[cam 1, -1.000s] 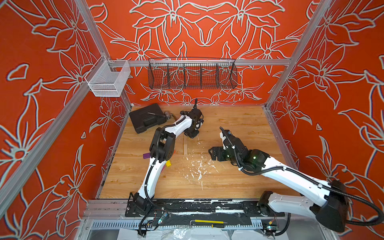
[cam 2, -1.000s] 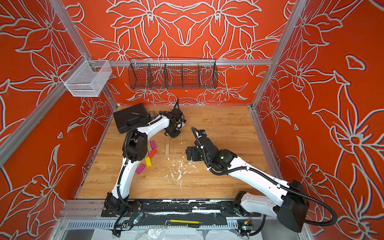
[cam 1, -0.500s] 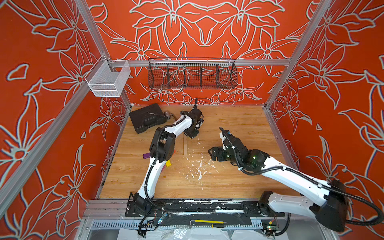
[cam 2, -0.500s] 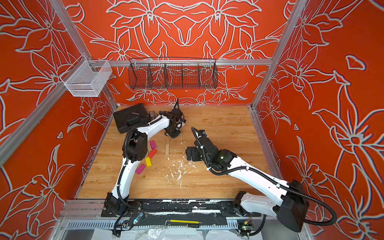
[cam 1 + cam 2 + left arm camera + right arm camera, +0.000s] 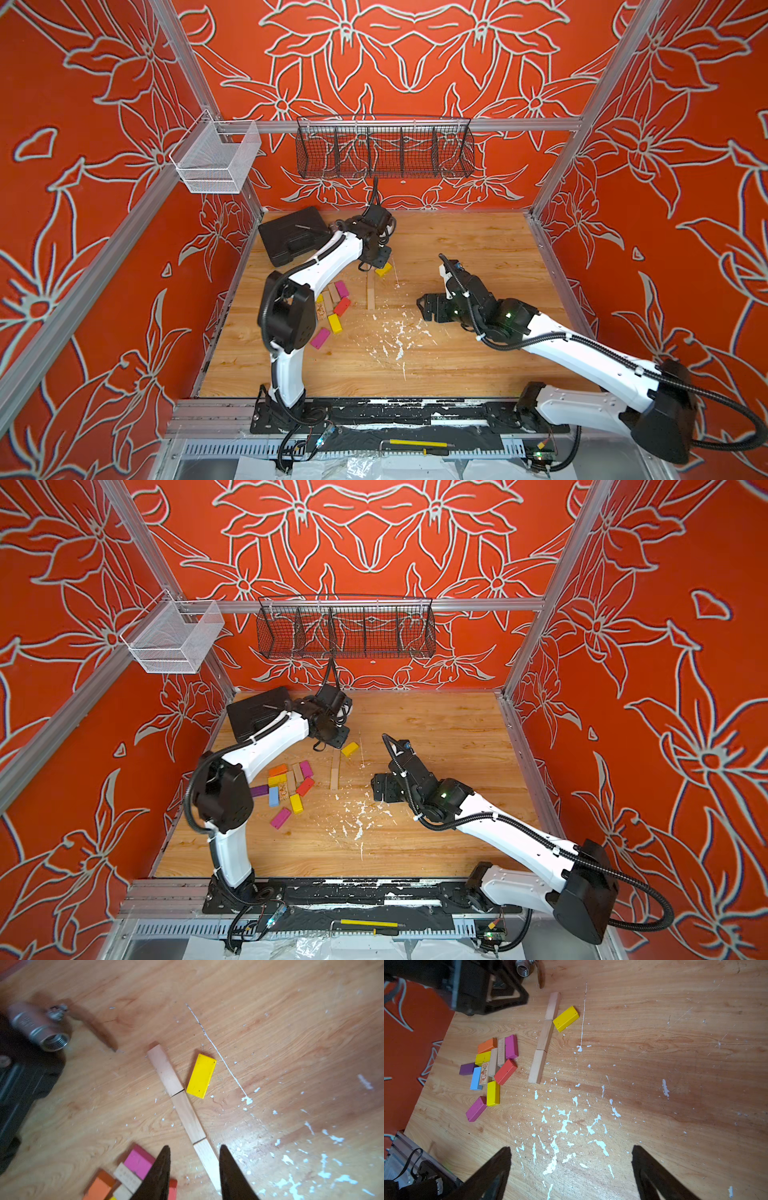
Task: Assemble the letter k with building blocks
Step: Assemble the building block at the center of the board, then pick up the building block from the center of the board.
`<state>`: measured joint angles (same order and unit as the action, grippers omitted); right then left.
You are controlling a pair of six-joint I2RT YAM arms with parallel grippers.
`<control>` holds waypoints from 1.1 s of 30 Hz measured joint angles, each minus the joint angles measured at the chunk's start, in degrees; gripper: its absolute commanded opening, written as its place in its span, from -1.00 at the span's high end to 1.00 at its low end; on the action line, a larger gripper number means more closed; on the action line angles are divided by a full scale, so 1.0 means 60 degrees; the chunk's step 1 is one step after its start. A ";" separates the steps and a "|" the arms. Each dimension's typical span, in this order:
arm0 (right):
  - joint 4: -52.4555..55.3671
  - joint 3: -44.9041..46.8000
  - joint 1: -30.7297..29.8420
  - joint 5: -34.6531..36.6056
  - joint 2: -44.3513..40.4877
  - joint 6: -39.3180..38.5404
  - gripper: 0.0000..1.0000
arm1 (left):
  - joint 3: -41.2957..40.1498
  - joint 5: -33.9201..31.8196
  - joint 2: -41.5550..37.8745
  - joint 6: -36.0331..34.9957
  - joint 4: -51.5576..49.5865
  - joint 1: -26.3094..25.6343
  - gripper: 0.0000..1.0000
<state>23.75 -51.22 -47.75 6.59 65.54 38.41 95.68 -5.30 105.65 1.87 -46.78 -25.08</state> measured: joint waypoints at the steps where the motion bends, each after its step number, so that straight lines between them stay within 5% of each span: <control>1: -0.0004 0.0000 0.0000 0.0000 0.0000 0.0000 -0.85 | -0.0372 -0.0080 -0.0477 0.0419 -0.0007 0.0004 0.25; 8: -0.0102 0.0000 0.0000 -0.0007 0.0007 -0.0011 -0.85 | -0.3093 -0.0484 -0.3326 0.3355 -0.0430 0.0142 0.26; 15: -0.0295 -0.0004 0.0000 -0.0222 0.0426 -0.0040 -0.85 | -0.5129 -0.0499 -0.4645 0.5362 -0.0882 0.0310 0.22; 33: -0.0372 -0.0007 0.0000 -0.0670 0.0750 0.0109 -0.85 | -0.6867 -0.0106 -0.2641 0.6575 -0.0033 0.0521 0.29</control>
<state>21.52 -51.27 -47.75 2.57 70.04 39.07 54.48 -5.93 89.80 41.32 -46.98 -21.96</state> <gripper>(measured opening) 0.924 0.356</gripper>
